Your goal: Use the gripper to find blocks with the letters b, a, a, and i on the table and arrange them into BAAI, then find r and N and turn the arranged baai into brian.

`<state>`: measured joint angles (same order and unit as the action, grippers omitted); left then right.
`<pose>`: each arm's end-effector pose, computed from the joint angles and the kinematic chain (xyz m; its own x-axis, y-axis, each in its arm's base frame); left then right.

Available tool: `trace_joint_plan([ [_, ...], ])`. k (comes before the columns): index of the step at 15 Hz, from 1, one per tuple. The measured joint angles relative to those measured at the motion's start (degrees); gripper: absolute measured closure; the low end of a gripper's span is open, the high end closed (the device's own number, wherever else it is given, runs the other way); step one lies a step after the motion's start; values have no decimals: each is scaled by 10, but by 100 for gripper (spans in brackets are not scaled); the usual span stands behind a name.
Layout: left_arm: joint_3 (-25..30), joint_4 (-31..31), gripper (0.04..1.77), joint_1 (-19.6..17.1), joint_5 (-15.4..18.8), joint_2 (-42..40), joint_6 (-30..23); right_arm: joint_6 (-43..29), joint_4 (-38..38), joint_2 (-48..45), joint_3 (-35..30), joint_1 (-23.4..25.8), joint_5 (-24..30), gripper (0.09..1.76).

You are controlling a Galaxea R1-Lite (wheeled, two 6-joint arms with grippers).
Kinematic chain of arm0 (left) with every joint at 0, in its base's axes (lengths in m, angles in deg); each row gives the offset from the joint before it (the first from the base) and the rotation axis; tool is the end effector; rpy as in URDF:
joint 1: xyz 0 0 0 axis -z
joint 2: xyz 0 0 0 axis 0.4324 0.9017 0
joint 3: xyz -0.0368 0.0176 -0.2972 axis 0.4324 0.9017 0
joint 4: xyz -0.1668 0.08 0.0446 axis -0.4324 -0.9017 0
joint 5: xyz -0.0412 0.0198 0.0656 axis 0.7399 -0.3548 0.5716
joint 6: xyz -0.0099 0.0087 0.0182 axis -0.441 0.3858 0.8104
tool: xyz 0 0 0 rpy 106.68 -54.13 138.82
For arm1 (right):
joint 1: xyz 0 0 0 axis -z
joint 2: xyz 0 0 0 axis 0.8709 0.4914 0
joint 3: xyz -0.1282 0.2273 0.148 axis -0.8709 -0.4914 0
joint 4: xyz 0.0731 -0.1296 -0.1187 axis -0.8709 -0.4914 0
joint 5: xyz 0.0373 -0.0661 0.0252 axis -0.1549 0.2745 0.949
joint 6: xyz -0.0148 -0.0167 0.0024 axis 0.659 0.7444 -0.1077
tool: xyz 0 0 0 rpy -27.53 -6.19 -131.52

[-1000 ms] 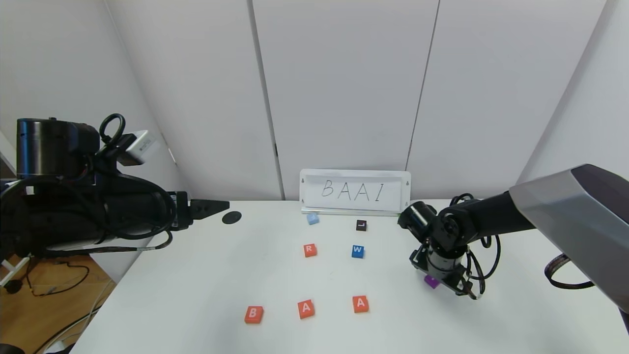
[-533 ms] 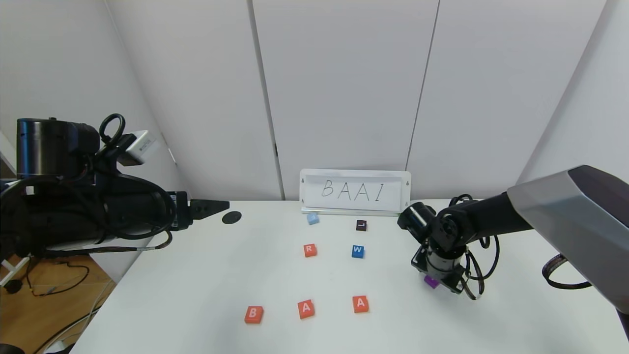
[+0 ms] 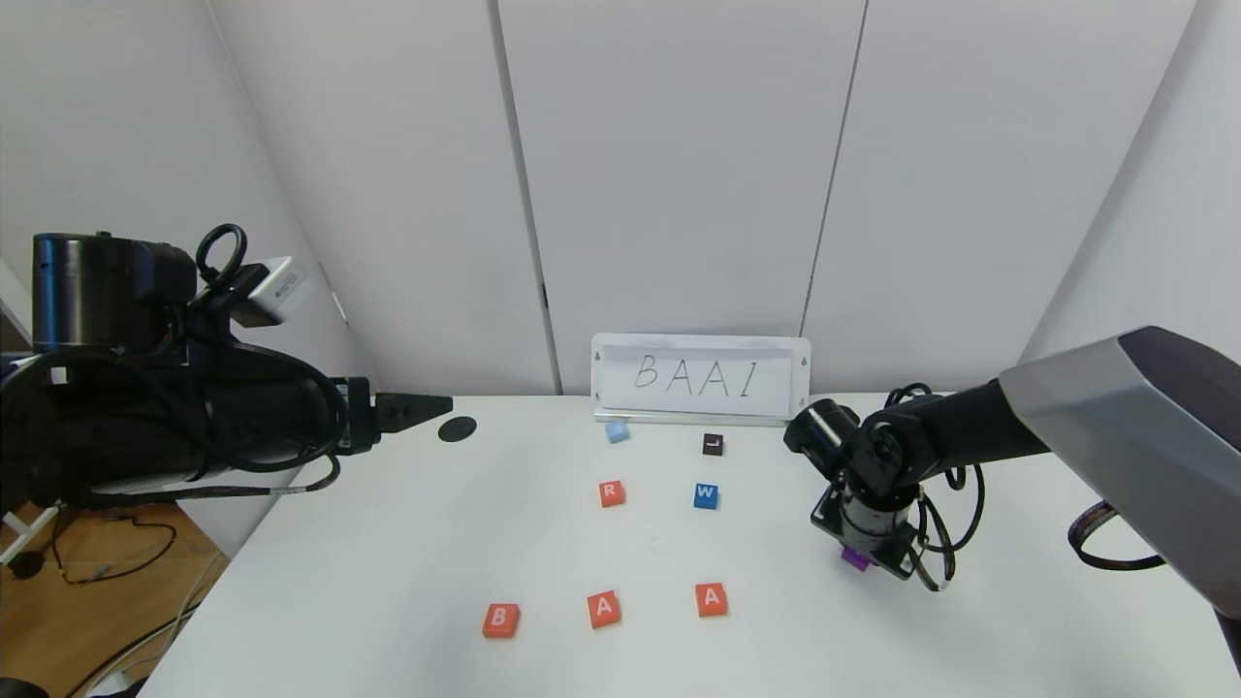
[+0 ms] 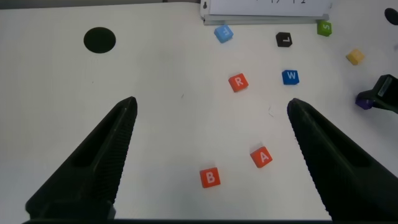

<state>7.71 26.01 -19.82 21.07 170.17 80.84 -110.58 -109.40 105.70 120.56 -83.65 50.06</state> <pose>0.2650 -0.0316 0.2158 0.8458 -0.2954 -0.4442 0.2415 0.9545 -0.1749 0.3815 0.1543 0.0365 0.3405 -0.2259 -0.9127 0.6936 0.7158 0.0816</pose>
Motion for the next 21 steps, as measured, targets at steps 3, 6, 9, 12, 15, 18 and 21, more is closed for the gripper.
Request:
trace_joint_plan([
  [3,0,0,9,0,0,0,0,0,0,0,0,0,0,130],
  [6,0,0,9,0,0,0,0,4,-1,-1,0,-1,0,130],
  [9,0,0,9,0,0,0,0,24,-12,-14,0,-6,0,130],
  [12,0,0,9,0,0,0,0,45,-22,-33,0,-12,0,130],
  [15,0,0,9,0,0,0,0,80,-38,-47,-1,-15,0,130],
  [18,0,0,9,0,0,0,0,121,-42,-55,-1,-25,10,130],
  [21,0,0,9,0,0,0,0,163,-42,-60,-1,-33,22,130],
])
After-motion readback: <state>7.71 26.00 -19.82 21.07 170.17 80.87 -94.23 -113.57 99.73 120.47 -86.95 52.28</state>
